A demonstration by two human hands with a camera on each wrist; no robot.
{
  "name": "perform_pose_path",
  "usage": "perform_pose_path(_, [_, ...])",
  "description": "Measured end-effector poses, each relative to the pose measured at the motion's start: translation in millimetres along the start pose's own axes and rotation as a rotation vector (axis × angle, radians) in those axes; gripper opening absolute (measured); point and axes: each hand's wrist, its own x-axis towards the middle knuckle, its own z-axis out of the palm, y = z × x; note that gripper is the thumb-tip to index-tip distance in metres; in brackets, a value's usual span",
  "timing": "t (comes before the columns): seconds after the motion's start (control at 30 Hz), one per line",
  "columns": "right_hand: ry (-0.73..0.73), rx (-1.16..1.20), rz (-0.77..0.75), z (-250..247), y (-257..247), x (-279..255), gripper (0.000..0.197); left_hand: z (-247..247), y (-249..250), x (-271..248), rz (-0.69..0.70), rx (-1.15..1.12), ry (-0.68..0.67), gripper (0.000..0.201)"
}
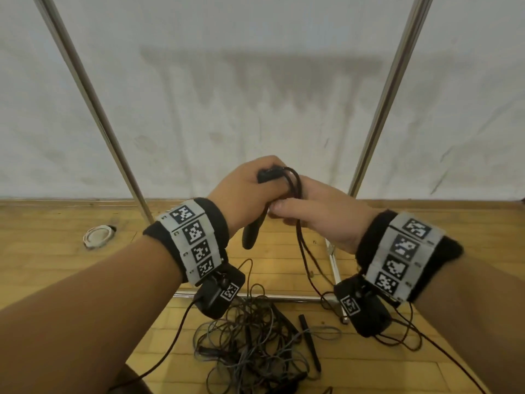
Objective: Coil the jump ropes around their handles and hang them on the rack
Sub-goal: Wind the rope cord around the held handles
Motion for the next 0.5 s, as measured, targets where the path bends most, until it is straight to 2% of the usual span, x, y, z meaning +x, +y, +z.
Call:
perform_pose_path(0.13, [0.031,0.255,0.110,16,9,5,0.035,2,6,4,-0.012,-0.299,0.111,0.023])
perform_pose_path(0.27, [0.008,0.371,0.211,30,20,6,0.048,6,9,9,-0.036,-0.553,0.232,0.022])
perform_pose_path(0.37, [0.000,0.465,0.270,33,24,6,0.061,4,10,15,-0.058,-0.660,0.377,0.019])
perform_pose_path(0.5, [0.084,0.556,0.279,37,29,9,0.063,3,5,23,-0.098,-0.657,0.567,0.019])
